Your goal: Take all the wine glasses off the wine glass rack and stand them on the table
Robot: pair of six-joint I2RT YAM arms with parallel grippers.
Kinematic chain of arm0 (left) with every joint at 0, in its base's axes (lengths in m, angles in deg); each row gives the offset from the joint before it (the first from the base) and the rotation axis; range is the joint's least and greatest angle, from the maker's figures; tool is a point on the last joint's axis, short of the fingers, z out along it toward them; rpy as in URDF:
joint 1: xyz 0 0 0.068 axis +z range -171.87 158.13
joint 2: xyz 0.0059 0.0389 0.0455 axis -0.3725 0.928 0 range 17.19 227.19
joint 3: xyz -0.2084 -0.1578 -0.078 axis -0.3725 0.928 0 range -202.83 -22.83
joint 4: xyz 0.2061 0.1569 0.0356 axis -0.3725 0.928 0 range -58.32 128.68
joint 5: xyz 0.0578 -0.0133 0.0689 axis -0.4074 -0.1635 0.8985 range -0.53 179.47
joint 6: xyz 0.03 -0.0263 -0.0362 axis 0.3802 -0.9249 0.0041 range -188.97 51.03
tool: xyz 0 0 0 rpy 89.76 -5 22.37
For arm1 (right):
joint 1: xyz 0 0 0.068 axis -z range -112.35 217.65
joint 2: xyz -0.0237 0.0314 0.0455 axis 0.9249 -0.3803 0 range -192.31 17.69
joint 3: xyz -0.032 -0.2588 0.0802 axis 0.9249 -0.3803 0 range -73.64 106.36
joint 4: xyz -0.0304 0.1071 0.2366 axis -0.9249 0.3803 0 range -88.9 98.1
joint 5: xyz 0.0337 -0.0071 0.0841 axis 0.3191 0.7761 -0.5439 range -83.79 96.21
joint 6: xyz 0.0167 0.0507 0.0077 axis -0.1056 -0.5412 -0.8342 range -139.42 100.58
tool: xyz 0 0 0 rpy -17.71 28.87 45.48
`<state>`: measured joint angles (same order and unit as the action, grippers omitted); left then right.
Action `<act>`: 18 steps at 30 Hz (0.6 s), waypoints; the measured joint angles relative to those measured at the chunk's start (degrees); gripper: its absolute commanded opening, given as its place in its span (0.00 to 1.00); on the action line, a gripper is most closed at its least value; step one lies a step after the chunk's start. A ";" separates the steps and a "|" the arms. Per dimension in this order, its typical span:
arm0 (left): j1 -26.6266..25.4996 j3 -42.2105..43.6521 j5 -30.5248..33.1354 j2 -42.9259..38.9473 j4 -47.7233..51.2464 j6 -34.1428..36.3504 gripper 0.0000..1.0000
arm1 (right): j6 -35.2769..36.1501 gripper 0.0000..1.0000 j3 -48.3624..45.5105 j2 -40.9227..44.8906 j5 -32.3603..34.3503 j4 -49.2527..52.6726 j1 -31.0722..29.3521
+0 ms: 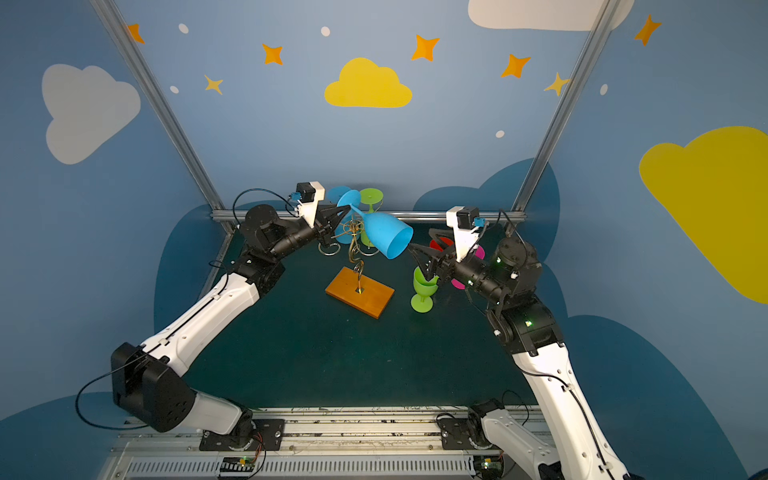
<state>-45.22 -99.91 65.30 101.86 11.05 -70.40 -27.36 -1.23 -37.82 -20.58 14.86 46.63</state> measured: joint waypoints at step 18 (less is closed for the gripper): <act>0.22 0.83 -1.86 0.00 -0.94 -2.86 0.03 | -4.61 0.00 1.66 -10.78 -3.26 -6.25 -0.09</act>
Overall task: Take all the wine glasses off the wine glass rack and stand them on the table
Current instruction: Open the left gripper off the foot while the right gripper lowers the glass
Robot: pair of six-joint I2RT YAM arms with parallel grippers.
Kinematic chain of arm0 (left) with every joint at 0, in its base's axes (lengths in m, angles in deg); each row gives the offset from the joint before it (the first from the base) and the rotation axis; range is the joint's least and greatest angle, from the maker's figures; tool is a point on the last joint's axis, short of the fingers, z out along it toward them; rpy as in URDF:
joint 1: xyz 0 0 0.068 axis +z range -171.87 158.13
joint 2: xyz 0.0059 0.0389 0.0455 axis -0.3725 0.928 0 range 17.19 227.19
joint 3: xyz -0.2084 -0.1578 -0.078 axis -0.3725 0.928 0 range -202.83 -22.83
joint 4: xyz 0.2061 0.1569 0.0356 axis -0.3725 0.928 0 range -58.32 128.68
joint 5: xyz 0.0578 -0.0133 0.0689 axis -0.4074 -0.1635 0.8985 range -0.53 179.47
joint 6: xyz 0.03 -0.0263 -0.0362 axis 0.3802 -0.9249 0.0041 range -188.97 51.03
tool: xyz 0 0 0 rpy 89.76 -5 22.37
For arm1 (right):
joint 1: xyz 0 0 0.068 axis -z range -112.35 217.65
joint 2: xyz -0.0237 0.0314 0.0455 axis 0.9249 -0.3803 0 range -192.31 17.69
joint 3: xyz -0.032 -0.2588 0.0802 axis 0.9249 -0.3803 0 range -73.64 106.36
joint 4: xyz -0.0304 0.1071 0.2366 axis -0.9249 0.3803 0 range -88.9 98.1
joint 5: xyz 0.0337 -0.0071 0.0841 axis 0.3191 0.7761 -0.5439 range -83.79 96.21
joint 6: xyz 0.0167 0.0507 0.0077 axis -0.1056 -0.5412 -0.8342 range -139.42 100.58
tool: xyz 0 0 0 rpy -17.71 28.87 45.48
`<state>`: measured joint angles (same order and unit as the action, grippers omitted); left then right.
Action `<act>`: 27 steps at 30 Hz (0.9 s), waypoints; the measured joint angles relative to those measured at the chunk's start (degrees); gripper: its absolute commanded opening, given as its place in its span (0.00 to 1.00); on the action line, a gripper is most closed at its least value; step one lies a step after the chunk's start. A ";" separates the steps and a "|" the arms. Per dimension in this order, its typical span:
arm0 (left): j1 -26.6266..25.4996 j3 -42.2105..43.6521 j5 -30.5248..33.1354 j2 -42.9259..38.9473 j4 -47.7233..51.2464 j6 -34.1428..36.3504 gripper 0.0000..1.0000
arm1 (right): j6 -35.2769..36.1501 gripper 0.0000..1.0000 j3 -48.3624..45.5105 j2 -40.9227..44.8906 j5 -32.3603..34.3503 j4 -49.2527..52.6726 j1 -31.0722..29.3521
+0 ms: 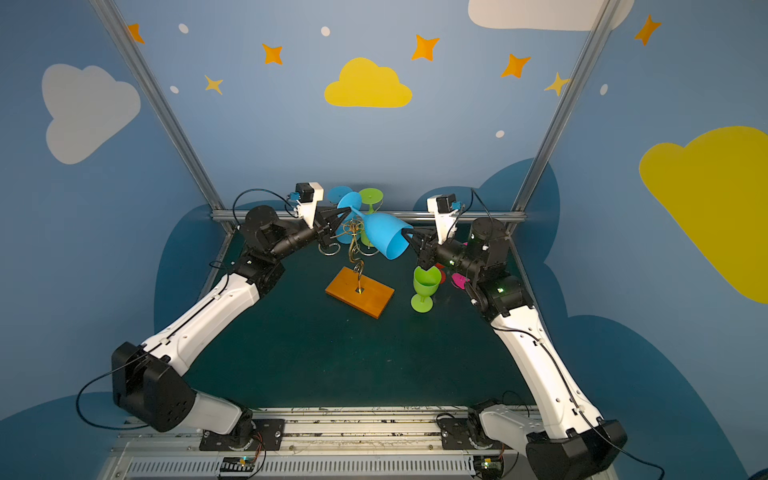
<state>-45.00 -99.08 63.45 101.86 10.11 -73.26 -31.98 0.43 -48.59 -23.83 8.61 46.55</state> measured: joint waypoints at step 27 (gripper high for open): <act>10.03 10.54 12.61 -8.02 -9.94 -7.21 0.98 | 2.60 0.00 2.23 9.11 6.34 5.05 0.07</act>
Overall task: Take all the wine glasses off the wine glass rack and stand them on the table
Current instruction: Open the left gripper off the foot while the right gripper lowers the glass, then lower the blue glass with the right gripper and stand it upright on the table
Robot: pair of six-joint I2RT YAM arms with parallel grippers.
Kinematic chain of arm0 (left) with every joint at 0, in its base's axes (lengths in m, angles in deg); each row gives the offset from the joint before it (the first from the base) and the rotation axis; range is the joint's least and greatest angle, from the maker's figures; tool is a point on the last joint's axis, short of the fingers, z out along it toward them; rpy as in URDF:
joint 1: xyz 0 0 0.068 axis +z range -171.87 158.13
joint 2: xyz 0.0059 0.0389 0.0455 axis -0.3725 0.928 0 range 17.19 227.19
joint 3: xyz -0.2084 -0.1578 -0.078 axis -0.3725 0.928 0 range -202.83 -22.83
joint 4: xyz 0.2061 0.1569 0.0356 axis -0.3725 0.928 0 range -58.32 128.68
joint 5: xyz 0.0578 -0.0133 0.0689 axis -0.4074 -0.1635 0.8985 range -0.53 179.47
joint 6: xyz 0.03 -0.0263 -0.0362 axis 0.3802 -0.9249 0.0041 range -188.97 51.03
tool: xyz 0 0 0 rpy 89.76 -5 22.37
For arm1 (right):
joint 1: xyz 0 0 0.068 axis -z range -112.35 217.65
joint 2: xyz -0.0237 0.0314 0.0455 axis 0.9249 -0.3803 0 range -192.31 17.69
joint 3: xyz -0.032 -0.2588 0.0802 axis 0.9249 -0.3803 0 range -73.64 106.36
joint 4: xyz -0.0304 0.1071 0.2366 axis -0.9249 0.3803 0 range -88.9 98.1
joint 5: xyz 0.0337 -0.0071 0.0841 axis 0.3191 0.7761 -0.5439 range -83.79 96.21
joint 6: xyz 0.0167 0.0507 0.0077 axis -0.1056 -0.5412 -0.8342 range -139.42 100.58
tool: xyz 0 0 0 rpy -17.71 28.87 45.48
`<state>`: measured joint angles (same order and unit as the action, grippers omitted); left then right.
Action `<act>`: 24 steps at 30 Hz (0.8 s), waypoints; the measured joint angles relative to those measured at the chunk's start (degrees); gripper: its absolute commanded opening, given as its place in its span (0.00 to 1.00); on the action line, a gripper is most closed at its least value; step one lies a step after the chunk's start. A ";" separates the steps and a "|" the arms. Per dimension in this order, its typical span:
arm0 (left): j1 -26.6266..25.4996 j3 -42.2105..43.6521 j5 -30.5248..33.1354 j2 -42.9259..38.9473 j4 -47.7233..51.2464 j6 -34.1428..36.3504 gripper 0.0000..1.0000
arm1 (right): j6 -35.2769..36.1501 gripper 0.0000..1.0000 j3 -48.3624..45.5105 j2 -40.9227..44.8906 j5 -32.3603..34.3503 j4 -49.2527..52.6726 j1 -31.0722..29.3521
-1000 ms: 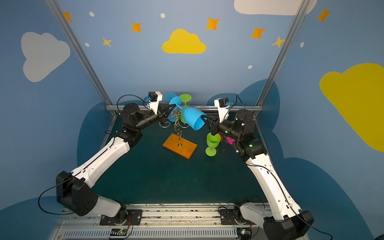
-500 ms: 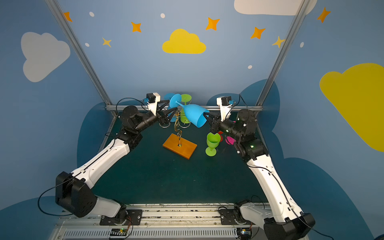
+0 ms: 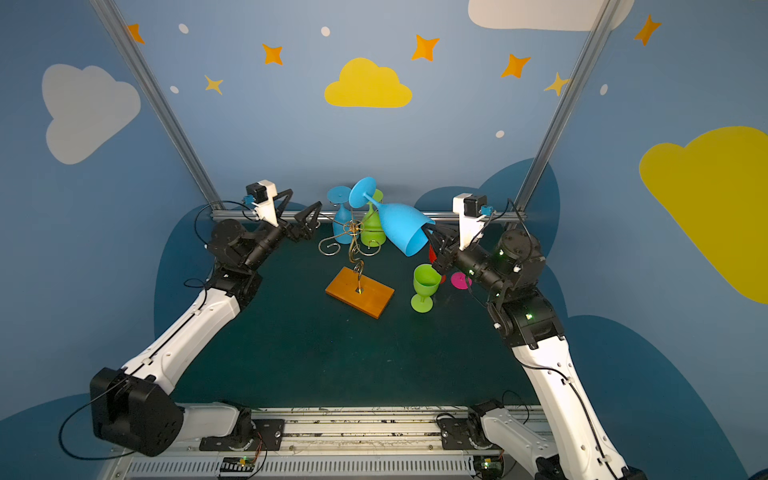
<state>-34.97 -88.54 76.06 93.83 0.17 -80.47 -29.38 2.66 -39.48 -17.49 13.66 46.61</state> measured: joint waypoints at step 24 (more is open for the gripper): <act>10.67 5.64 1.70 -1.03 -5.05 -16.22 0.96 | 12.63 0.00 -3.15 4.68 -0.31 34.40 -11.96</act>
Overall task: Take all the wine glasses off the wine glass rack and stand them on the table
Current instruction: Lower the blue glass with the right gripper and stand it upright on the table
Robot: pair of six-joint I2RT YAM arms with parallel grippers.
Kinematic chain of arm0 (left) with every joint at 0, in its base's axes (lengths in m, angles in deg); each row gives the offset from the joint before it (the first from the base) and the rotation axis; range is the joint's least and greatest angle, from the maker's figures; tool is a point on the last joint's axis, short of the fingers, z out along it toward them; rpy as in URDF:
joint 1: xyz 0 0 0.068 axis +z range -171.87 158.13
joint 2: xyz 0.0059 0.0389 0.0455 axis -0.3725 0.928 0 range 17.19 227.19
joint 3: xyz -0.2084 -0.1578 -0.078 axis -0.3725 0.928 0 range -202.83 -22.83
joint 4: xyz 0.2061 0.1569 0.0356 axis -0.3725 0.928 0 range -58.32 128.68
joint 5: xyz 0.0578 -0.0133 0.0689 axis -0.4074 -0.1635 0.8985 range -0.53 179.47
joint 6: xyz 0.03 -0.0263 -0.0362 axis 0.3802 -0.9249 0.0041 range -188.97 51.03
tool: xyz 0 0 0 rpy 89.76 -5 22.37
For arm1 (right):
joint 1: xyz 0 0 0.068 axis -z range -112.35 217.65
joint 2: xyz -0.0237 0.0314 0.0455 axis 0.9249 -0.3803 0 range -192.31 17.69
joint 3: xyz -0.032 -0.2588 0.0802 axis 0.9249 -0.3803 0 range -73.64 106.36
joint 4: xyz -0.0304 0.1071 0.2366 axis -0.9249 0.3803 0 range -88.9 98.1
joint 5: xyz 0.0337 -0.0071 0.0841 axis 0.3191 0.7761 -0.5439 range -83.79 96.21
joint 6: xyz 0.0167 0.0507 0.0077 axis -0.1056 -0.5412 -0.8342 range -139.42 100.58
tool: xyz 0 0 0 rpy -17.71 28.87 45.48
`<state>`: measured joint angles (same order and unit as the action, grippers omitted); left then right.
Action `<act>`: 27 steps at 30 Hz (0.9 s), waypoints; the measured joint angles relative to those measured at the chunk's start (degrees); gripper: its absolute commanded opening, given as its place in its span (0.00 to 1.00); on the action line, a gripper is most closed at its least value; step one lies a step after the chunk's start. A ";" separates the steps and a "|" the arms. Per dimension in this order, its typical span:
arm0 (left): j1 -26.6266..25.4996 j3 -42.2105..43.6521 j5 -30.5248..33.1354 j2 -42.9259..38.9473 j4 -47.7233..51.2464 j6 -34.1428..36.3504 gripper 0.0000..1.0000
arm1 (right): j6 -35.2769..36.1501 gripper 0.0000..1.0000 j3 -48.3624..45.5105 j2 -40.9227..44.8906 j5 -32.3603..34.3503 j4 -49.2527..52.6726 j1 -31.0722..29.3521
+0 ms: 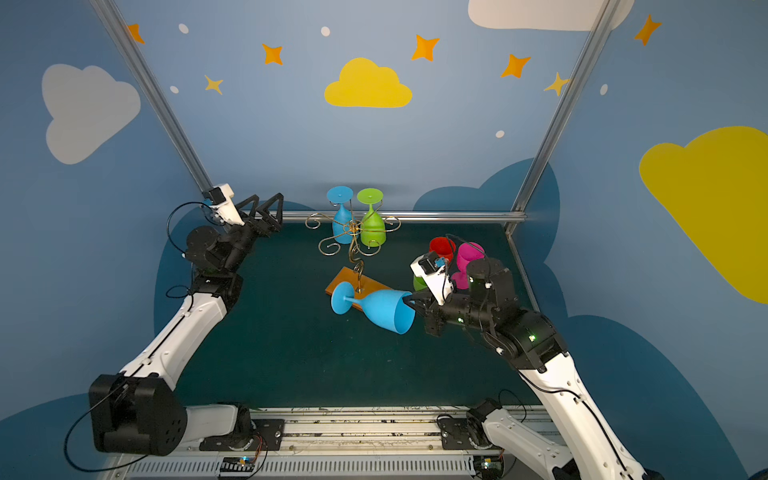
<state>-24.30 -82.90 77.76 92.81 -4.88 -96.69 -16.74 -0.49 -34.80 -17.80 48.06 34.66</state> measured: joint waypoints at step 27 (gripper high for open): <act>1.57 3.30 2.89 -4.96 0.81 -2.08 0.95 | -12.22 0.00 6.05 -32.39 28.28 20.74 -0.98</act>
<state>-22.73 -79.60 80.65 87.85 -4.07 -98.77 -28.96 5.56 -67.19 10.48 68.80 33.67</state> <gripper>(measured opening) 0.953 0.053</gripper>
